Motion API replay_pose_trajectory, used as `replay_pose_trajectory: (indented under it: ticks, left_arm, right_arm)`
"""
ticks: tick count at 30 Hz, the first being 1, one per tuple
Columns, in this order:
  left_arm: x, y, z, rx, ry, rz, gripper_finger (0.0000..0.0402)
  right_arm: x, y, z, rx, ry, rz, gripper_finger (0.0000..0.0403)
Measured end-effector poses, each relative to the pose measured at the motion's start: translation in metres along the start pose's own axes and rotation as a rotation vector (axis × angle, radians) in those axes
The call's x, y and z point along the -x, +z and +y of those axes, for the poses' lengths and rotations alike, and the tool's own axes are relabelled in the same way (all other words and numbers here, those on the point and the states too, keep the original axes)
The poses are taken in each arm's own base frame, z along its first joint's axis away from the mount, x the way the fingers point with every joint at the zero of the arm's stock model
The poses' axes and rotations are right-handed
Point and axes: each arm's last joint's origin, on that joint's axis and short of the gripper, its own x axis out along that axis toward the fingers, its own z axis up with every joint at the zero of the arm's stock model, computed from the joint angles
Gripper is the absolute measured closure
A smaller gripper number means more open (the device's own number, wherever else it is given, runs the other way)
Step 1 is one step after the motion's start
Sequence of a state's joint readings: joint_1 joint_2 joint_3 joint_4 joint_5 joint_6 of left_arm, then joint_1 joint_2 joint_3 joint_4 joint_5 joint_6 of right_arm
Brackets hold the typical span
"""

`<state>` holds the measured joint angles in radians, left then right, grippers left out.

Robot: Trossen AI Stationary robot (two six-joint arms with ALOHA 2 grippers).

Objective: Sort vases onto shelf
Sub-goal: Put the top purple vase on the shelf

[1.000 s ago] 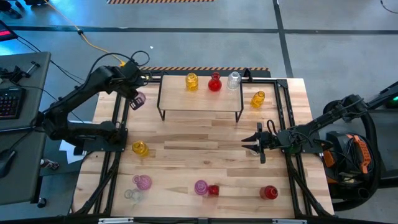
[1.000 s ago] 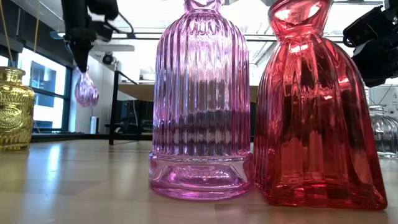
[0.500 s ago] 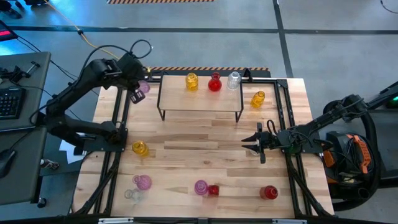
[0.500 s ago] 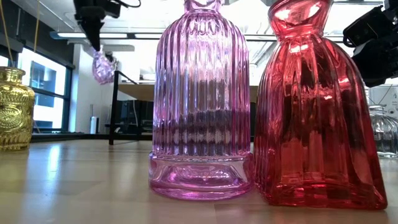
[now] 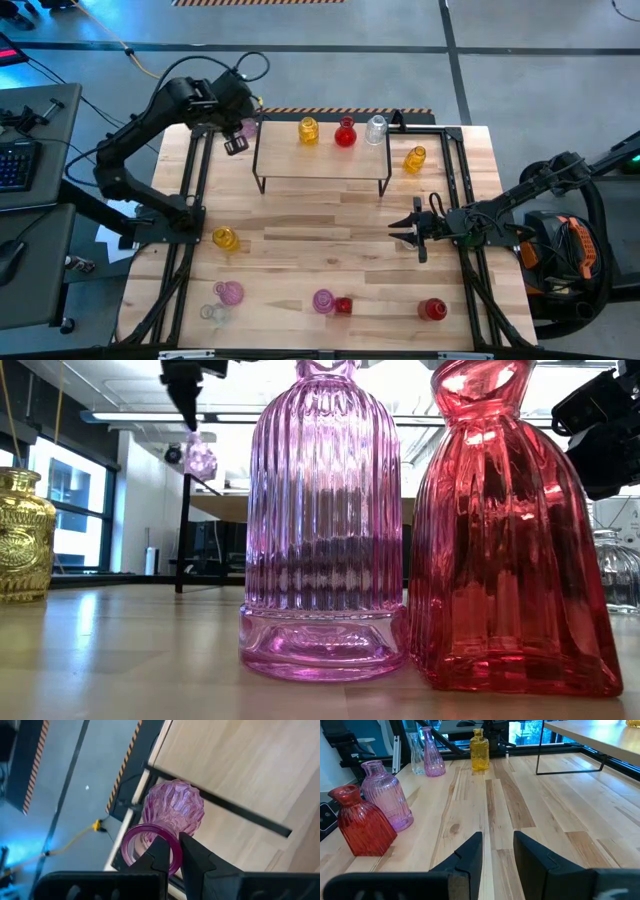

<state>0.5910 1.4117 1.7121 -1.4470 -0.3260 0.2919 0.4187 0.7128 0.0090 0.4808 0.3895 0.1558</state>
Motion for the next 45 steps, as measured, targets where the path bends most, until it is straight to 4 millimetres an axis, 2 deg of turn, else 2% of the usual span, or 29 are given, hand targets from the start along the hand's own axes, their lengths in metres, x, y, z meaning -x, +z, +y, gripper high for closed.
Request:
replay_pose_trajectory:
  ticks: [8, 15, 36, 45]
  left_arm:
    - [0.002, 0.026, 0.001, -0.089, -0.021, 0.016, 0.0386]
    - [-0.008, 0.046, 0.001, -0.152, -0.096, 0.015, 0.0385]
    - [-0.048, 0.074, -0.008, -0.249, -0.184, 0.112, 0.0385]
    - [-0.051, 0.079, -0.011, -0.266, -0.192, 0.085, 0.0385]
  right_arm:
    - [0.0, 0.0, 0.0, 0.0, 0.0, 0.0, 0.0308]
    - [0.0, 0.0, 0.0, 0.001, 0.0, 0.001, 0.0308]
    - [0.0, -0.001, 0.0, 0.004, -0.002, 0.011, 0.0308]
    - [0.0, -0.001, 0.0, 0.005, -0.002, 0.013, 0.0308]
